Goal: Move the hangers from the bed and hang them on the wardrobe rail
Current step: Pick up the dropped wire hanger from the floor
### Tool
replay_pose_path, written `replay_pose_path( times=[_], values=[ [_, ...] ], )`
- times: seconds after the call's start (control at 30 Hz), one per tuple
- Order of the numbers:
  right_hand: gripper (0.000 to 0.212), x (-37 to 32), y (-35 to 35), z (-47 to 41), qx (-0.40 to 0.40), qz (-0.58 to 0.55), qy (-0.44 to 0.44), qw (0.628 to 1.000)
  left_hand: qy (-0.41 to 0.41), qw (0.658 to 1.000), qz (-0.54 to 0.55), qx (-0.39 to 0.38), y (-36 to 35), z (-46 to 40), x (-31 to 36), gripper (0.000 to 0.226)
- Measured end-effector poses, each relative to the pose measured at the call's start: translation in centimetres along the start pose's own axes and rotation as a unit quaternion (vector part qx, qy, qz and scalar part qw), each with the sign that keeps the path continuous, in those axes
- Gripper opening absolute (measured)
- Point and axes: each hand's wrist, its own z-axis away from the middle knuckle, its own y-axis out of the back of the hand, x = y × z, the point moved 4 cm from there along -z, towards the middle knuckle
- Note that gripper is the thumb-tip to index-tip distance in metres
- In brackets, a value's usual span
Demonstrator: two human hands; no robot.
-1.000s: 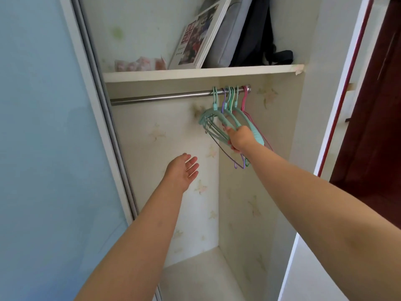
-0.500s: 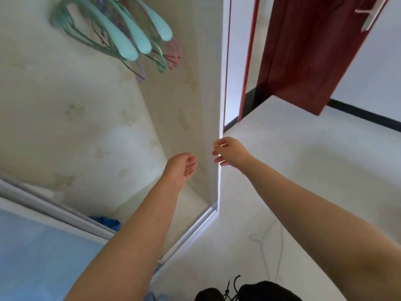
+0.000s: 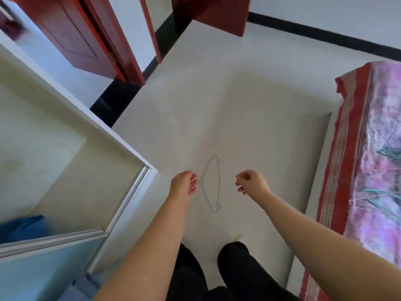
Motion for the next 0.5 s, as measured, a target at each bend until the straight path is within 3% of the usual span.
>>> replay_pose_path(
  times=[0.2,0.33,0.5],
  values=[
    [0.007,8.2,1.7,-4.8,-0.006,0.035,-0.021,0.999,-0.088,0.995,-0.027,0.034,-5.5,-4.9,-3.6,0.014],
    [0.010,12.4,-0.6,-10.0,-0.039,0.057,-0.032,0.997,-0.108,0.991,-0.081,0.025,-5.8,-10.6,-6.3,0.013],
    [0.011,18.8,-6.1,-18.0,-0.047,0.063,-0.048,0.996,-0.115,0.991,-0.064,0.031,-3.7,-18.8,-10.5,0.015]
  ],
)
